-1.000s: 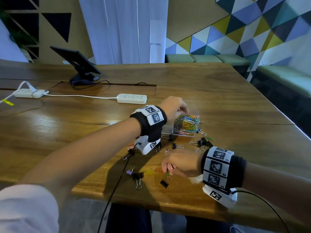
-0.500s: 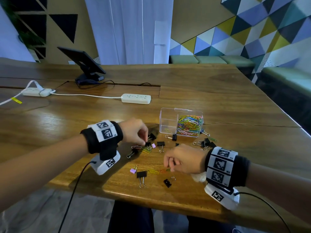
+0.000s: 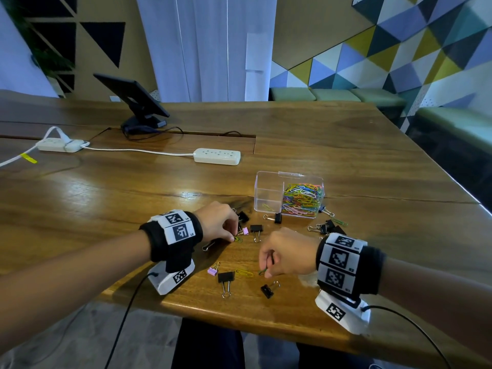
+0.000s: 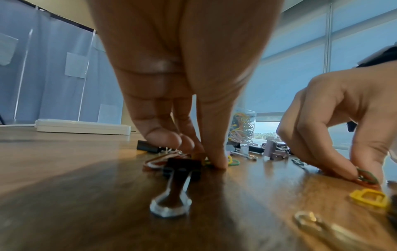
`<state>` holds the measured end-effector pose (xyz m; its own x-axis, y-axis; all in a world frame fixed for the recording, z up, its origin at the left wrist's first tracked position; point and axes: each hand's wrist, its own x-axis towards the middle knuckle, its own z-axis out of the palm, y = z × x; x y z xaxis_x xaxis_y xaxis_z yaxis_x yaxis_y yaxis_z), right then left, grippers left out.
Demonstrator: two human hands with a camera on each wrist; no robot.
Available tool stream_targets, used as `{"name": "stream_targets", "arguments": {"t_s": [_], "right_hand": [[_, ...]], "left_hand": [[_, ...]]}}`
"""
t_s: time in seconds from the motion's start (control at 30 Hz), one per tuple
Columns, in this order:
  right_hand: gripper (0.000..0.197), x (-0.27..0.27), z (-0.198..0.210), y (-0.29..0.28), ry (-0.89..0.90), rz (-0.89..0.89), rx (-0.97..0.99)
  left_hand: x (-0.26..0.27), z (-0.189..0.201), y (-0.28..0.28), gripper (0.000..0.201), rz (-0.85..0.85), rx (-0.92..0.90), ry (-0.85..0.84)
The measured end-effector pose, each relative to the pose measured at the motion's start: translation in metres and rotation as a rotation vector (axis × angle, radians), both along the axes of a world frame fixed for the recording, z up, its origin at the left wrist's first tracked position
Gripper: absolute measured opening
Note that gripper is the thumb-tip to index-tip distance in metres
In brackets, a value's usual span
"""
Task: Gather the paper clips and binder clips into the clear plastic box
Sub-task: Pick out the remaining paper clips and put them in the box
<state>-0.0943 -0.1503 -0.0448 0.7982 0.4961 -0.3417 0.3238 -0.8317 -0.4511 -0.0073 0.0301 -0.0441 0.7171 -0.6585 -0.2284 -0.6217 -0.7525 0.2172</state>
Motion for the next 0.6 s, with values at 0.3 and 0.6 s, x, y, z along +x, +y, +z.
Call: {"name": "stream_targets", "arguments": {"t_s": [0.3, 0.6], "right_hand": [[0.015, -0.0067, -0.0017, -0.0012, -0.175, 0.122, -0.087], [0.022, -0.0055, -0.0017, 0.0017, -0.258, 0.190, -0.193]], "left_hand": [[0.0017, -0.0007, 0.0007, 0.016, -0.017, 0.060, 0.001], [0.0002, -0.0004, -0.0010, 0.012, -0.009, 0.006, -0.010]]}}
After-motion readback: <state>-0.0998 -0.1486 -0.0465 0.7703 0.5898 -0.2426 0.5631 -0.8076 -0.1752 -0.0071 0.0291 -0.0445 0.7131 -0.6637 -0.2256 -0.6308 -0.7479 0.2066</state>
